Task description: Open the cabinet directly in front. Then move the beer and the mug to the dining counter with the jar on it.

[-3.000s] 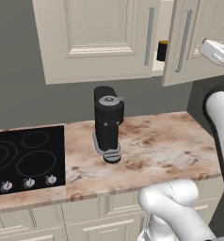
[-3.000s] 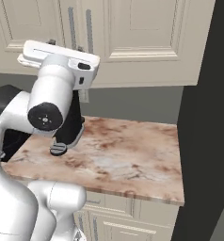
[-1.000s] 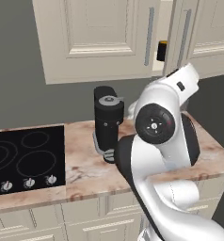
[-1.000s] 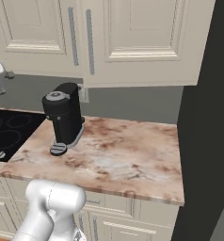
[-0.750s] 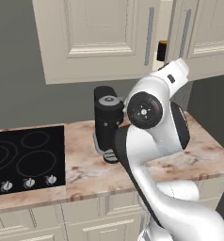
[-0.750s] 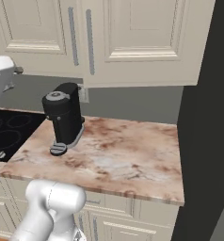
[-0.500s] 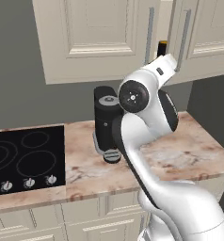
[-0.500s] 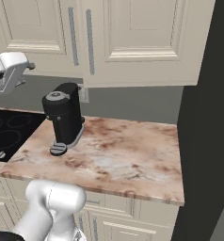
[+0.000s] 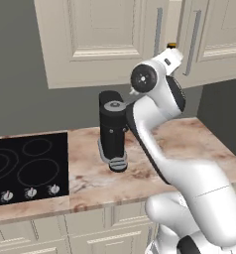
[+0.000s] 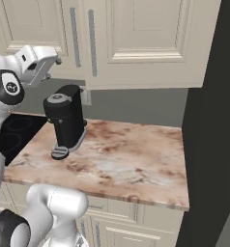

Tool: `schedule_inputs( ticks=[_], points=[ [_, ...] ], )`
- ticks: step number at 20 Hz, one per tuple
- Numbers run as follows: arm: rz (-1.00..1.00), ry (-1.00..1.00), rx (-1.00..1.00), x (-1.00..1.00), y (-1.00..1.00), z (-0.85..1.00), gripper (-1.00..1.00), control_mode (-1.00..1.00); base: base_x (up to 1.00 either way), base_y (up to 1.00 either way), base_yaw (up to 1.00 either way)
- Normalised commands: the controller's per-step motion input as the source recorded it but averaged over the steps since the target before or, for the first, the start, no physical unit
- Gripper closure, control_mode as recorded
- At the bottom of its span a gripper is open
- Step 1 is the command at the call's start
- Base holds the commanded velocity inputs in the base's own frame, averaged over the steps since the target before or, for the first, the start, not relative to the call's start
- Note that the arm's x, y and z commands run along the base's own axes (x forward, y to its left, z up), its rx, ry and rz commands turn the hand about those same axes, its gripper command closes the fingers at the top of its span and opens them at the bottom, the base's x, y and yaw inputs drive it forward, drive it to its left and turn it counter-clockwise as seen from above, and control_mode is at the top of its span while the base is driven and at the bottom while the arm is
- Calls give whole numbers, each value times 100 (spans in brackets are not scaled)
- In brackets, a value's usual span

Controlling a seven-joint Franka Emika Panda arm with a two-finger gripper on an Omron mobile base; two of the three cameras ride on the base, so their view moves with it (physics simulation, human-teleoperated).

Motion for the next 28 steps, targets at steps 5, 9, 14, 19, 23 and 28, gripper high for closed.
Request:
schedule_inputs(
  ticks=[5, 9, 14, 19, 23, 28],
  points=[
    [0, 7, 0, 81, -25, 0, -100, -100, 0, 0, 0],
    [0, 8, 0, 83, -25, 0, -100, -100, 0, 0, 0],
    [0, 5, 1, 86, -34, 0, -100, -100, 0, 0, 0],
    [-8, 12, 0, 16, -54, 0, -100, -100, 0, 0, 0],
    [-33, 28, 1, -70, -82, 0, -100, -100, 0, 0, 0],
    [-33, 24, 3, -100, -100, -2, -100, -100, 0, 0, 0]
  ],
)
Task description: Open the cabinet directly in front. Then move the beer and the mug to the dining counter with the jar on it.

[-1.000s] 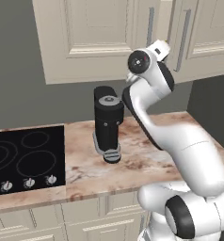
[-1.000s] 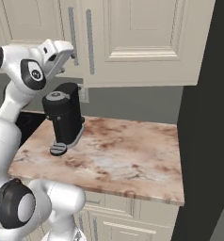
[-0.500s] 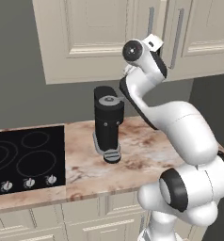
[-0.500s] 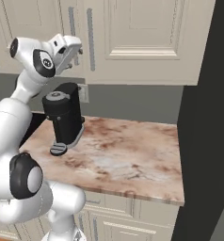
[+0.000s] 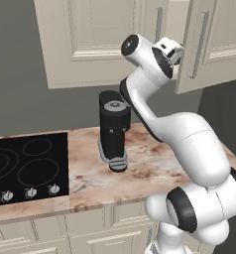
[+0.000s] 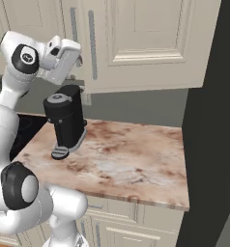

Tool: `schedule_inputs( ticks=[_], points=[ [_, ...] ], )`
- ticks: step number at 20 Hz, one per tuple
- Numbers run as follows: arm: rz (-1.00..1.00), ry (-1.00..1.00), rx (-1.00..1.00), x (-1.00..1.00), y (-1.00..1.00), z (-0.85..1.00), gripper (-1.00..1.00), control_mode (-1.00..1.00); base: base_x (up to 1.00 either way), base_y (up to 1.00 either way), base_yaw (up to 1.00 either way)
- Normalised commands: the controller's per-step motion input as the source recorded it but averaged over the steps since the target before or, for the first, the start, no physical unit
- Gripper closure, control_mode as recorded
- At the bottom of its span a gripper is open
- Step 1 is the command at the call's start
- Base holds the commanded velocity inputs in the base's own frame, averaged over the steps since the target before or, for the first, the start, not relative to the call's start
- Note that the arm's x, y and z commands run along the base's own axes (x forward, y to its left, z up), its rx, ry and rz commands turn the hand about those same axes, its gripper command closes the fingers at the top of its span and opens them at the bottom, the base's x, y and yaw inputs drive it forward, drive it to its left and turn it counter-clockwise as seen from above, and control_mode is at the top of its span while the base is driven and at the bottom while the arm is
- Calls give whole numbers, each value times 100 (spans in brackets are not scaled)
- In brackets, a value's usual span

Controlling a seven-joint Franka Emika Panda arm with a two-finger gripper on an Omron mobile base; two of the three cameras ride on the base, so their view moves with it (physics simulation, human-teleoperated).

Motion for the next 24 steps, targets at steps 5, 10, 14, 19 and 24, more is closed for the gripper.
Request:
schedule_inputs(
  ticks=[5, 10, 14, 19, 24],
  points=[
    [-32, 20, 5, -100, -100, -12, -100, -100, 0, 0, 0],
    [-30, 14, 6, -100, -100, -20, -100, -100, 0, 0, 0],
    [-25, 8, 4, -100, -100, -31, -100, -100, 0, 0, 0],
    [-12, 3, 0, -98, -100, -35, -100, -100, 0, 0, 0],
    [2, 0, 0, -40, -100, -28, -100, -100, 0, 0, 0]
  ],
)
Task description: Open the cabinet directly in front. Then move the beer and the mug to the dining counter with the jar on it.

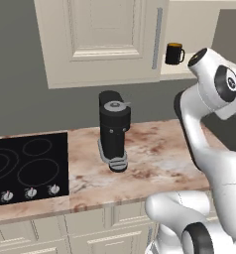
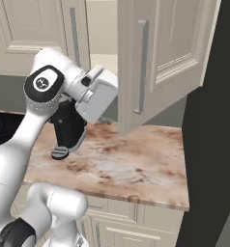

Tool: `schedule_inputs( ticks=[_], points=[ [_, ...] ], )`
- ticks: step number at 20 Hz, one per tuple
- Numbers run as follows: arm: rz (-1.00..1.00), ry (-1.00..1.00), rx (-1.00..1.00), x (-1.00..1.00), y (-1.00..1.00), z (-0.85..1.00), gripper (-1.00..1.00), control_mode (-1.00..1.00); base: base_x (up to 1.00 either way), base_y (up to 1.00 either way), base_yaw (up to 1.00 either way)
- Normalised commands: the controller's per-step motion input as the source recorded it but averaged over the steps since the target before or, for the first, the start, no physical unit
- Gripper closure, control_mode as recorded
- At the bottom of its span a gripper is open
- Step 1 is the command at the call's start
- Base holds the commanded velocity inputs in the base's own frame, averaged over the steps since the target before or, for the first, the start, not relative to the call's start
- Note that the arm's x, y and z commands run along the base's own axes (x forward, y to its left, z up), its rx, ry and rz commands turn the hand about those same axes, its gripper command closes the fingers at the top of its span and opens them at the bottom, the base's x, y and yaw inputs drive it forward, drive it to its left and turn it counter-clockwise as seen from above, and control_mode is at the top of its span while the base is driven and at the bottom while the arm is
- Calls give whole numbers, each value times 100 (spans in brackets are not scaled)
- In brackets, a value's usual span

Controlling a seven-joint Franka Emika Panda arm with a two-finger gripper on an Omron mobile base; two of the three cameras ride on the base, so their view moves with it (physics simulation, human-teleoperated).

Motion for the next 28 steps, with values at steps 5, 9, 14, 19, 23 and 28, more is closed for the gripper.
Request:
schedule_inputs(
  ticks=[5, 9, 14, 19, 23, 28],
  points=[
    [10, 0, 6, -9, -100, -1, -100, -100, 0, 0, 0],
    [14, 0, 19, 0, -100, 0, -100, -100, 0, 0, 0],
    [19, 0, 15, 0, -73, 0, -100, -100, 0, 0, 0],
    [5, -10, 1, -21, 23, 0, -100, -100, 0, 0, 0],
    [22, -35, -5, -38, 100, -12, -100, -100, 0, 0, 0],
    [25, -41, -6, -27, 100, -3, -100, -100, 0, 0, 0]
  ],
)
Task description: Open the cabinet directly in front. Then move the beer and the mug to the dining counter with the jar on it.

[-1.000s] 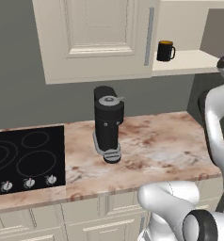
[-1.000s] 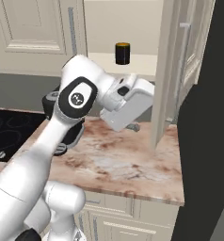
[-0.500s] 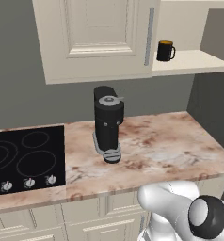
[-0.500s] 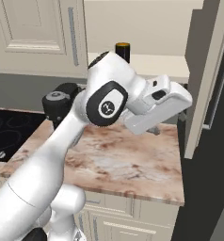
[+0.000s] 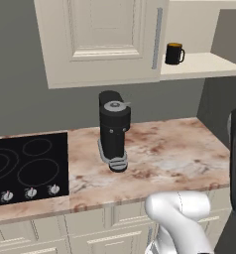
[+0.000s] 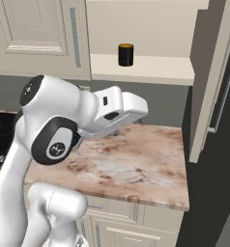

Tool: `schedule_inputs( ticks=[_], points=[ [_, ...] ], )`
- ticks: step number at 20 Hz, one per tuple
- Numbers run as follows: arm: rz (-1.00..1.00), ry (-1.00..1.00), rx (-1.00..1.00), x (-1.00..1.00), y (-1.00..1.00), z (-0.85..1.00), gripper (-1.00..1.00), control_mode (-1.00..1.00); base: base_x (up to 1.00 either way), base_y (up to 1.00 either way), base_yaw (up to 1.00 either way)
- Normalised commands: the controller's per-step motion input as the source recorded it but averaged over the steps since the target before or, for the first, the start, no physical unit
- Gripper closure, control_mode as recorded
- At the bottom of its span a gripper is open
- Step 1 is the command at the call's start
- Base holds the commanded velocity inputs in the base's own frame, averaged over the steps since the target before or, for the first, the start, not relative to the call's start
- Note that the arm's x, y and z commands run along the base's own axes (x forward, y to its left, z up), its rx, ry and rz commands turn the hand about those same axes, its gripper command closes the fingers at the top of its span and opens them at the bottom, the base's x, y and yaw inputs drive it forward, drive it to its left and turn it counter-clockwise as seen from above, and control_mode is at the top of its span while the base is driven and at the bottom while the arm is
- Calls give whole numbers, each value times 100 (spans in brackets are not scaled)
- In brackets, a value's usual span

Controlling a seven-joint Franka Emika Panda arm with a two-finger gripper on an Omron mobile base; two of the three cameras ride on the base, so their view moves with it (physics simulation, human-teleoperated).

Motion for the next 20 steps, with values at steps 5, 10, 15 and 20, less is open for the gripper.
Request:
schedule_inputs(
  ticks=[5, 10, 15, 20],
  points=[
    [24, -51, 1, -18, 100, 4, -100, -100, 0, 0, 0],
    [20, -56, 19, -22, 100, 26, -100, -100, 0, 0, 0],
    [8, -50, 48, -31, 66, 17, -100, -100, 0, 0, 0],
    [6, -40, 47, -10, 42, 1, -100, -100, 0, 0, 0]
  ],
)
